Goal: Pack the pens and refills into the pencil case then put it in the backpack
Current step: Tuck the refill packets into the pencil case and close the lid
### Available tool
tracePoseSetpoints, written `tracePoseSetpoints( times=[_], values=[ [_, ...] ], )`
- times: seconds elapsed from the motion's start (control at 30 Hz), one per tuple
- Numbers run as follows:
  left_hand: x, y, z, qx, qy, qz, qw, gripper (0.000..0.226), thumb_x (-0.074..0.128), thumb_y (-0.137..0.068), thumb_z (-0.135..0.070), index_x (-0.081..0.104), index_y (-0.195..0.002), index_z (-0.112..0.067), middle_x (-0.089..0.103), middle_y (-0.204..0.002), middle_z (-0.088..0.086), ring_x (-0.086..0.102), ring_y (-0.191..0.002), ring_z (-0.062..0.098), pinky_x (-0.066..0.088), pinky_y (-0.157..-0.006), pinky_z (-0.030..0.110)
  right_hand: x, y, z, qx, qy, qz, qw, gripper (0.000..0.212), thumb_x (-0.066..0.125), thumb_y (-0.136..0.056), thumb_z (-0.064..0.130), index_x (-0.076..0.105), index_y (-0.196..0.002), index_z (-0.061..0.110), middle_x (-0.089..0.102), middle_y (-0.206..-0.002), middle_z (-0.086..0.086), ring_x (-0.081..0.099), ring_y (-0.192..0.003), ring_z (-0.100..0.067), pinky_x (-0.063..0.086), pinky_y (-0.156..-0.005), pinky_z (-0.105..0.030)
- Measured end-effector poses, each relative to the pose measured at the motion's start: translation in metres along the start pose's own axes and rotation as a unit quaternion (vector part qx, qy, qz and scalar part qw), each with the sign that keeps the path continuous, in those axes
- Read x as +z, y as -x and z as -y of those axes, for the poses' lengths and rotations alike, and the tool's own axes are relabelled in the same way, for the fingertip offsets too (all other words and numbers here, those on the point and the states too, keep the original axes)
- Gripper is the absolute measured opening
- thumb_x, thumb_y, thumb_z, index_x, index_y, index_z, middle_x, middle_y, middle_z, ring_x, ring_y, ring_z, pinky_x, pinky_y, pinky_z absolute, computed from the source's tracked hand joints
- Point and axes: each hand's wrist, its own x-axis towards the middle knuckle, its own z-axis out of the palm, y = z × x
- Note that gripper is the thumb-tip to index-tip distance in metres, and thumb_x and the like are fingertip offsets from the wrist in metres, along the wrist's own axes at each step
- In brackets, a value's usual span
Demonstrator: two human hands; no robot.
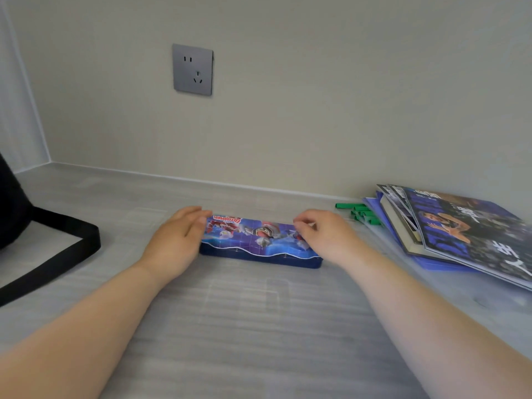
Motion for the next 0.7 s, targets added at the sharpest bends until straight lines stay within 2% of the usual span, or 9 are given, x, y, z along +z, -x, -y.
tracePoseSetpoints(
  times=[0.07, 0.13, 0.2, 0.27, 0.33, 0.47, 0.63, 0.7],
  values=[
    [0.009, -0.001, -0.016, 0.040, -0.080, 0.043, 0.995, 0.037, 0.033, -0.095, -0.020, 0.045, -0.129, -0.015, 0.034, -0.147, 0.009, 0.029, -0.135, 0.021, 0.018, -0.108, 0.024, 0.006, -0.014, 0.012, 0.022, 0.058, 0.050, 0.997, 0.033, 0.040, -0.090, 0.028, 0.053, -0.118, 0.014, 0.055, -0.129, -0.012, 0.050, -0.115, -0.029, 0.039, -0.093, -0.033],
    [0.021, -0.008, -0.033, 0.054, -0.156, 0.115, 0.980, 0.040, 0.027, -0.095, -0.026, 0.038, -0.133, -0.020, 0.031, -0.149, 0.005, 0.026, -0.137, 0.018, 0.015, -0.112, 0.031, 0.016, -0.023, 0.019, 0.043, 0.115, 0.105, 0.987, 0.044, 0.035, -0.092, 0.036, 0.040, -0.130, 0.014, 0.040, -0.143, -0.011, 0.038, -0.128, -0.031, 0.031, -0.105, -0.038],
    [0.029, -0.019, -0.049, 0.045, -0.201, 0.186, 0.961, 0.039, 0.024, -0.096, -0.027, 0.047, -0.125, -0.019, 0.045, -0.140, 0.009, 0.039, -0.127, 0.024, 0.027, -0.107, 0.036, 0.027, -0.024, 0.018, 0.066, 0.147, 0.133, 0.978, 0.048, 0.030, -0.091, 0.043, 0.040, -0.129, 0.015, 0.040, -0.142, -0.010, 0.038, -0.127, -0.030, 0.029, -0.105, -0.039],
    [0.034, -0.031, -0.059, 0.042, -0.238, 0.225, 0.944, 0.040, 0.023, -0.095, -0.026, 0.057, -0.111, -0.014, 0.057, -0.124, 0.011, 0.051, -0.111, 0.028, 0.038, -0.093, 0.035, 0.034, -0.020, 0.013, 0.063, 0.180, 0.130, 0.973, 0.047, 0.026, -0.091, 0.045, 0.043, -0.124, 0.015, 0.045, -0.138, -0.011, 0.040, -0.124, -0.030, 0.029, -0.102, -0.040],
    [0.039, -0.043, -0.059, 0.048, -0.256, 0.226, 0.938, 0.039, 0.023, -0.094, -0.025, 0.059, -0.106, -0.013, 0.060, -0.118, 0.011, 0.053, -0.106, 0.027, 0.039, -0.085, 0.033, 0.036, -0.018, 0.008, 0.050, 0.188, 0.129, 0.972, 0.049, 0.024, -0.091, 0.045, 0.038, -0.129, 0.017, 0.041, -0.141, -0.010, 0.036, -0.127, -0.030, 0.026, -0.104, -0.042],
    [0.050, -0.052, -0.045, 0.043, -0.254, 0.227, 0.939, 0.036, 0.025, -0.094, -0.024, 0.054, -0.115, -0.020, 0.060, -0.123, 0.007, 0.052, -0.109, 0.027, 0.038, -0.092, 0.035, 0.040, -0.020, 0.004, 0.038, 0.187, 0.122, 0.974, 0.049, 0.024, -0.090, 0.046, 0.035, -0.131, 0.020, 0.041, -0.141, -0.009, 0.036, -0.127, -0.029, 0.024, -0.105, -0.043],
    [0.062, -0.049, -0.030, 0.082, -0.261, 0.132, 0.953, 0.032, 0.031, -0.089, -0.024, 0.054, -0.111, -0.022, 0.061, -0.117, 0.006, 0.052, -0.105, 0.026, 0.034, -0.084, 0.032, 0.049, -0.016, 0.000, 0.022, 0.206, 0.069, 0.976, 0.047, 0.024, -0.091, 0.045, 0.037, -0.128, 0.020, 0.046, -0.136, -0.009, 0.037, -0.124, -0.030, 0.024, -0.104, -0.044],
    [0.064, -0.046, -0.027, 0.089, -0.269, 0.098, 0.954, 0.032, 0.032, -0.089, -0.026, 0.053, -0.112, -0.021, 0.061, -0.115, 0.006, 0.051, -0.105, 0.025, 0.033, -0.086, 0.031, 0.053, -0.014, -0.001, 0.000, 0.225, 0.040, 0.974, 0.047, 0.023, -0.091, 0.044, 0.033, -0.130, 0.019, 0.046, -0.134, -0.009, 0.037, -0.122, -0.030, 0.023, -0.103, -0.045]
  ],
)
